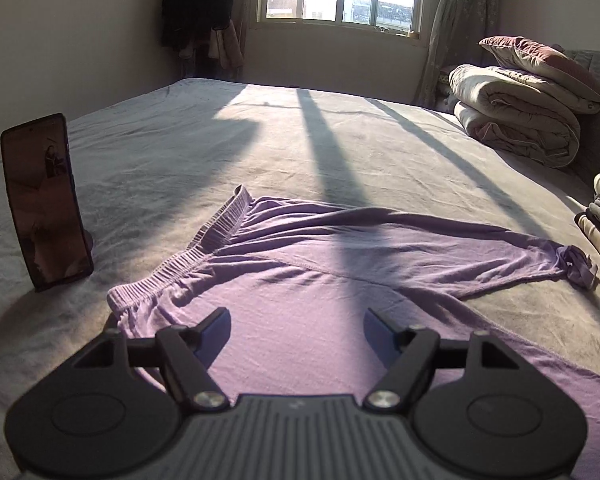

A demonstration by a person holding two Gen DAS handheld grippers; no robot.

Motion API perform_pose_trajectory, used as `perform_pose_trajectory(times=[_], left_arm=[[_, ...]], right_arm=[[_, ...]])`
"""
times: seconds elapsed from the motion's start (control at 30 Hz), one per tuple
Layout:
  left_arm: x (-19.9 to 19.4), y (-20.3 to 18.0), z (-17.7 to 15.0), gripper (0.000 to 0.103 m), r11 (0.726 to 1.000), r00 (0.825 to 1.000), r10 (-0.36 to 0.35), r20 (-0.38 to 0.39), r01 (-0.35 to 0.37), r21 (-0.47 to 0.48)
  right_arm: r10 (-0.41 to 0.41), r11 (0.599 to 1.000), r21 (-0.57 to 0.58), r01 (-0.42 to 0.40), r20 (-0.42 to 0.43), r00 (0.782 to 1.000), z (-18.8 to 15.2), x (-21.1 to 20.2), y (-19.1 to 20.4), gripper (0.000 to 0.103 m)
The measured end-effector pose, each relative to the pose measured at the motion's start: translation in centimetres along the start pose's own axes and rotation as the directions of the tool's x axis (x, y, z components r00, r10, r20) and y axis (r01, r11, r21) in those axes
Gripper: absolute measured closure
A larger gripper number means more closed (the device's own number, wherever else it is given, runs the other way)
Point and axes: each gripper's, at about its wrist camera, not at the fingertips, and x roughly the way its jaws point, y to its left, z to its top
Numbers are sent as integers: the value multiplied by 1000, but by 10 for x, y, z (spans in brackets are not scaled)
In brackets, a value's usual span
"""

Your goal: Fold clothes

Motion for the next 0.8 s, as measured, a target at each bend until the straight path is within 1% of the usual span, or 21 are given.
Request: perform_pose_trajectory(times=[0.07,0.13,0.17,0.27,0.37,0.5,0.6,0.67,0.7,0.77,0.8], left_arm=[[13,6,13,29,999,999,32,3,-32,-1],[30,13,25,34,998,998,68,-5,-68,-7],[39,18,31,35,996,997,82,-13,-82,-16],[64,30,47,37,995,995,91,-33,-92,-47],[89,37,62,37,994,995,90,-51,-92,-52],[122,40,83,38,993,992,115,-55,-117,-32],[148,44,98,38,988,986,150,-69,-151,-16],[161,47,103,39,987,984,159,-79,-160,-3],[167,48,105,40,988,984,153,-88,-154,-4],[178,52,109,49,992,985,126,-118,-129,-14],[183,54,110,56,993,985,114,-132,-118,-19]], right_arm=[[38,999,-24,-37,14,999,12,7,12,25],[82,995,-54,-81,24,996,27,19,26,25],[101,992,-76,-98,28,995,34,26,33,25],[168,976,-145,-162,30,985,56,49,60,25],[252,949,-198,-245,13,968,78,74,88,25],[341,910,-241,-337,-30,940,111,115,122,25],[367,892,-259,-369,-59,928,137,150,147,26],[380,890,-237,-390,-85,921,153,174,161,28],[388,889,-225,-399,-94,917,161,185,167,28],[402,886,-203,-417,-113,909,175,207,179,30],[410,882,-199,-428,-128,903,181,217,185,31]])
